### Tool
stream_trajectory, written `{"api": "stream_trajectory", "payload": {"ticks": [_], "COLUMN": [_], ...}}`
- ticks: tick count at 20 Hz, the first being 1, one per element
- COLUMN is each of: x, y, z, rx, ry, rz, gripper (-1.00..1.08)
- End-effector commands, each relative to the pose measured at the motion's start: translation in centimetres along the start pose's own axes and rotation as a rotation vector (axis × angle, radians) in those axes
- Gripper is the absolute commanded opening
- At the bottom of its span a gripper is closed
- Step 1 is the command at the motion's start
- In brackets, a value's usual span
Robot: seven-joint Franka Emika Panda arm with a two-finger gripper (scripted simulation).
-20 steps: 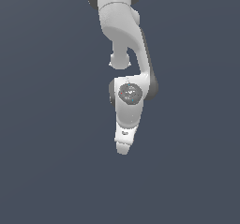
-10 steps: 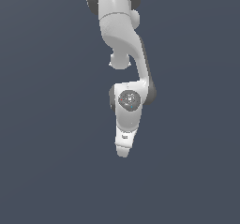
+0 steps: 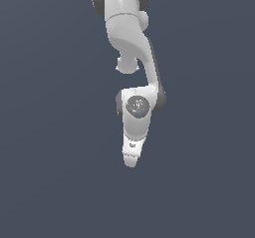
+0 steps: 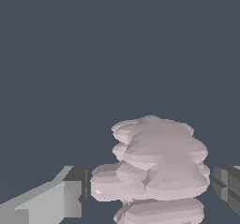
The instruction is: Pick up the object and move it to a goal position.
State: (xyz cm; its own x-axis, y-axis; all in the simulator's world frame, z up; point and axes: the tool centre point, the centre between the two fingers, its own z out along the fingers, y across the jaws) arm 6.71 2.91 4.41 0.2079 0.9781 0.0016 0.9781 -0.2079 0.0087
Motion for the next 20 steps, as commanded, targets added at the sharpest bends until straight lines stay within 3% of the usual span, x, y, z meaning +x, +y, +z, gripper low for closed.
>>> {"api": "stream_trajectory", "payload": {"ticks": [1,8,20], "x": [0.0,-2.2,-9.9], "y": [0.0,1.4,6.5], "z": [0.0,-0.5,-2.4], "rx": [0.0,0.001,0.007], "ry": [0.0,0.0,-0.001], "rz": [0.0,0.0,0.0], "gripper": [-1.0,-1.0,-1.0]}}
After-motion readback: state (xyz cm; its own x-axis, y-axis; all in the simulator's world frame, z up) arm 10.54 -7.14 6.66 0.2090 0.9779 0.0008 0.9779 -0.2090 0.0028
